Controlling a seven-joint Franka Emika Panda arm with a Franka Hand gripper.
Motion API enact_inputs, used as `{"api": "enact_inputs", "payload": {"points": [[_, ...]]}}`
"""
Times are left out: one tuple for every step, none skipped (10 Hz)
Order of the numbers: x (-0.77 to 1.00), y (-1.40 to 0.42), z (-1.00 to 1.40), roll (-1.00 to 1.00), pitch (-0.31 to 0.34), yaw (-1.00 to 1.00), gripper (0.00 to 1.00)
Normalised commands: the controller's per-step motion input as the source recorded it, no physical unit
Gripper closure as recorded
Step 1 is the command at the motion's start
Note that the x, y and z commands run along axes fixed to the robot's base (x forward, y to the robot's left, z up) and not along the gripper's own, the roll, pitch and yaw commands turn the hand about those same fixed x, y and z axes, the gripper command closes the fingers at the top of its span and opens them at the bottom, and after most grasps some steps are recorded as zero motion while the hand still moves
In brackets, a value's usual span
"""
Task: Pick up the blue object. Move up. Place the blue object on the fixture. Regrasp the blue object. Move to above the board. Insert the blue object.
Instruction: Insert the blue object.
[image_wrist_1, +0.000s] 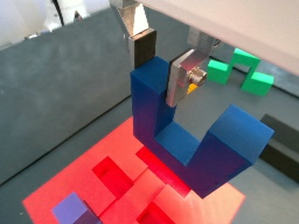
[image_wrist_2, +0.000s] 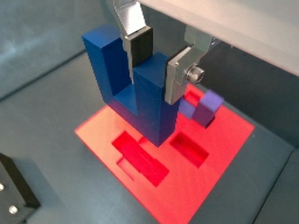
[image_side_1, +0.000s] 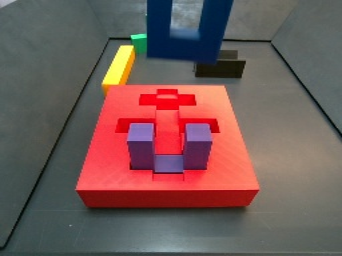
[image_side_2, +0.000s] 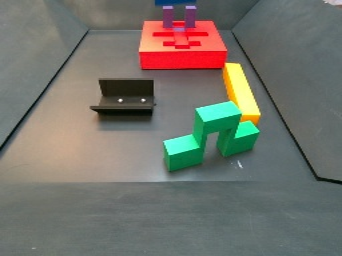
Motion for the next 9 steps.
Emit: {"api": "enact_inputs", "payload": {"points": [[-0.15,0.18,-0.63,0.00,-0.066,0.05,1.00],[-0.11,0.22,-0.66,0.00,-0.066,0.07,1.00],[-0.11,0.19,-0.66,0.00,-0.074,0.08,1.00],[-0.01,0.13,-0.47,-0.01,-0.051,0.10,1.00],[0.00,0.00,-0.07,0.00,-0.007,0.03,1.00],[0.00,0.00,-0.02,0.00,0.000,0.00,1.00],[0.00,0.04,-0.37,0.00,-0.026,0.02,1.00],[0.00,0.07,-0.41,0.03,-0.044,0.03,1.00],[0.00,0.08,-0.38,0.03,-0.037,0.04,1.00]]}}
